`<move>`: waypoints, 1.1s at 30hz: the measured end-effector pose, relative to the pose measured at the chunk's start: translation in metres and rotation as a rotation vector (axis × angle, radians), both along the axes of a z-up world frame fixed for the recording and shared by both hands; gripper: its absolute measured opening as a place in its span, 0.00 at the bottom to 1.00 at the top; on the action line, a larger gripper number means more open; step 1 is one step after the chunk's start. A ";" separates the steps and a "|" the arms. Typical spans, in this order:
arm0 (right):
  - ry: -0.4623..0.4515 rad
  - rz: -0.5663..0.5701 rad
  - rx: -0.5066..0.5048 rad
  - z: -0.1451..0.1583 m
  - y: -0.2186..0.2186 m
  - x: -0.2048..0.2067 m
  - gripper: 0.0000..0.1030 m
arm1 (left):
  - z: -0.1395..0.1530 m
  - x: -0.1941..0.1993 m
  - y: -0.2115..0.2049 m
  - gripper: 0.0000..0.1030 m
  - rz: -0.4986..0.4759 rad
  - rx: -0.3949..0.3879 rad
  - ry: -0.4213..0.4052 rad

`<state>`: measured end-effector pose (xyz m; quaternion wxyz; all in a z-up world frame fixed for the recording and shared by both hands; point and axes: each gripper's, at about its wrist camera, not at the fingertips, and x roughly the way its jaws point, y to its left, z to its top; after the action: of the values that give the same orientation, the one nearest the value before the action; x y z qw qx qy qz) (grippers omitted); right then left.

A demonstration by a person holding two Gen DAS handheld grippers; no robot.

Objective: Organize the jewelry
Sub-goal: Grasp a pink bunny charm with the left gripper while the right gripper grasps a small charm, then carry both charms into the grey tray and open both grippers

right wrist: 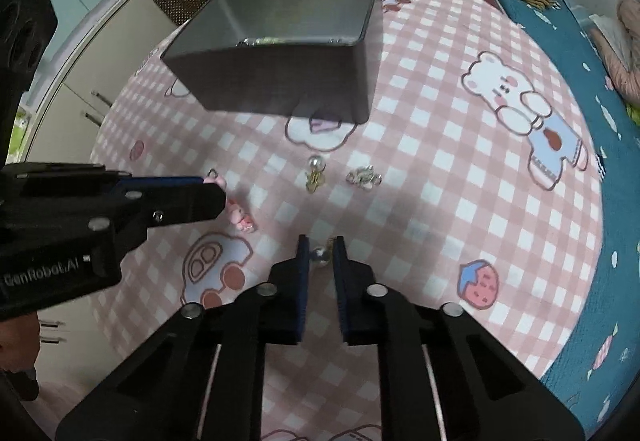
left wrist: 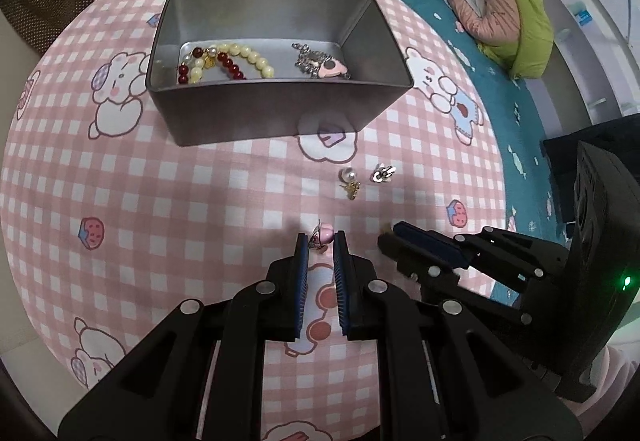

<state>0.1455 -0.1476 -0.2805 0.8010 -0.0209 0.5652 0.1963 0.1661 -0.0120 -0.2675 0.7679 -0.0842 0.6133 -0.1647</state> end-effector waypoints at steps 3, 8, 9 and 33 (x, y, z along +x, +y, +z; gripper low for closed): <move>-0.013 -0.020 0.008 0.007 -0.003 0.003 0.09 | 0.005 0.003 0.001 0.12 -0.003 -0.007 -0.010; -0.031 -0.045 0.022 0.018 -0.008 0.007 0.09 | 0.010 0.007 0.005 0.12 -0.002 -0.012 -0.019; -0.038 -0.050 0.024 0.021 -0.009 0.008 0.09 | 0.012 0.007 0.007 0.12 -0.001 -0.014 -0.022; -0.212 -0.051 0.089 0.089 0.018 0.066 0.09 | 0.077 0.068 0.019 0.12 0.025 -0.022 -0.175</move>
<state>0.2116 -0.1295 -0.1916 0.8612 0.0085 0.4684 0.1973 0.2341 0.0074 -0.1900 0.8195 -0.0858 0.5410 -0.1687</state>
